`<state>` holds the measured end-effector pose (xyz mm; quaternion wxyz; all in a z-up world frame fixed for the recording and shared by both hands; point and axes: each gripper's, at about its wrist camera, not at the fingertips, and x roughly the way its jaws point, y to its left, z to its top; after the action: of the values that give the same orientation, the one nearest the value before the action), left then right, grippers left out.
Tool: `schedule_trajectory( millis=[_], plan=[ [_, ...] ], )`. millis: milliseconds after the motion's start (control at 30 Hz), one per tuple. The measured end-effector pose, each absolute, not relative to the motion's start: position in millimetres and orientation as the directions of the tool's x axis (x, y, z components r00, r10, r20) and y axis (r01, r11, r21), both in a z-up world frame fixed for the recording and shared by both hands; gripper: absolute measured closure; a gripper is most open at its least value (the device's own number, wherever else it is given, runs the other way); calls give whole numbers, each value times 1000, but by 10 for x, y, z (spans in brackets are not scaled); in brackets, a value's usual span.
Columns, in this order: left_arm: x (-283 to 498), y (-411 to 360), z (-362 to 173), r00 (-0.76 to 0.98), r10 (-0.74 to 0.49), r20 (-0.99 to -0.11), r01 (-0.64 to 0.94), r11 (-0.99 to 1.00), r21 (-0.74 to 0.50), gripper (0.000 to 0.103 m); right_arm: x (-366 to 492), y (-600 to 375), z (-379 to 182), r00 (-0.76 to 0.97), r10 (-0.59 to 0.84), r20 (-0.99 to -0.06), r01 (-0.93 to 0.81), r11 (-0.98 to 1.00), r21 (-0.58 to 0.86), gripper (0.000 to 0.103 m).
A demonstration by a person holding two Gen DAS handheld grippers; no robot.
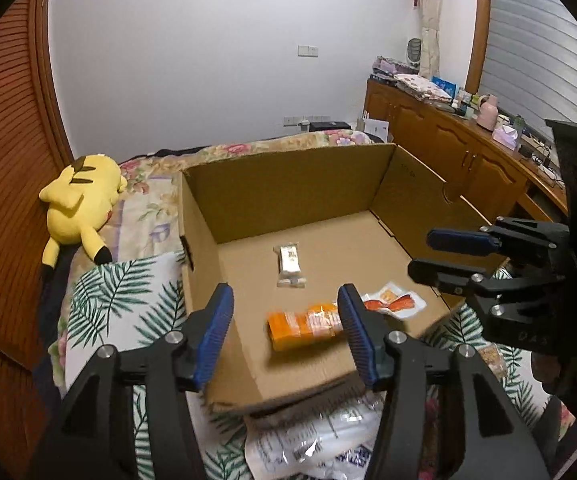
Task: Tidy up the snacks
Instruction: 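Move both tools back toward the snack pile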
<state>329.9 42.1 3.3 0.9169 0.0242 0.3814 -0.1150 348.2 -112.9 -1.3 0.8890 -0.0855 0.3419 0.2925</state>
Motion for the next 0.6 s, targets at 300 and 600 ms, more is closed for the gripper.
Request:
schedule_trajectory(
  millis=[300, 600],
  plan=[
    [2995, 335, 68, 666, -198, -719, 288, 958, 2, 47, 3152, -1316, 97, 628, 452, -633, -555, 831, 42, 60],
    [2726, 274, -8, 699, -198, -687, 310, 950, 41, 47, 2803, -1640, 46, 656, 419, -628, -515, 856, 33, 57]
  ],
)
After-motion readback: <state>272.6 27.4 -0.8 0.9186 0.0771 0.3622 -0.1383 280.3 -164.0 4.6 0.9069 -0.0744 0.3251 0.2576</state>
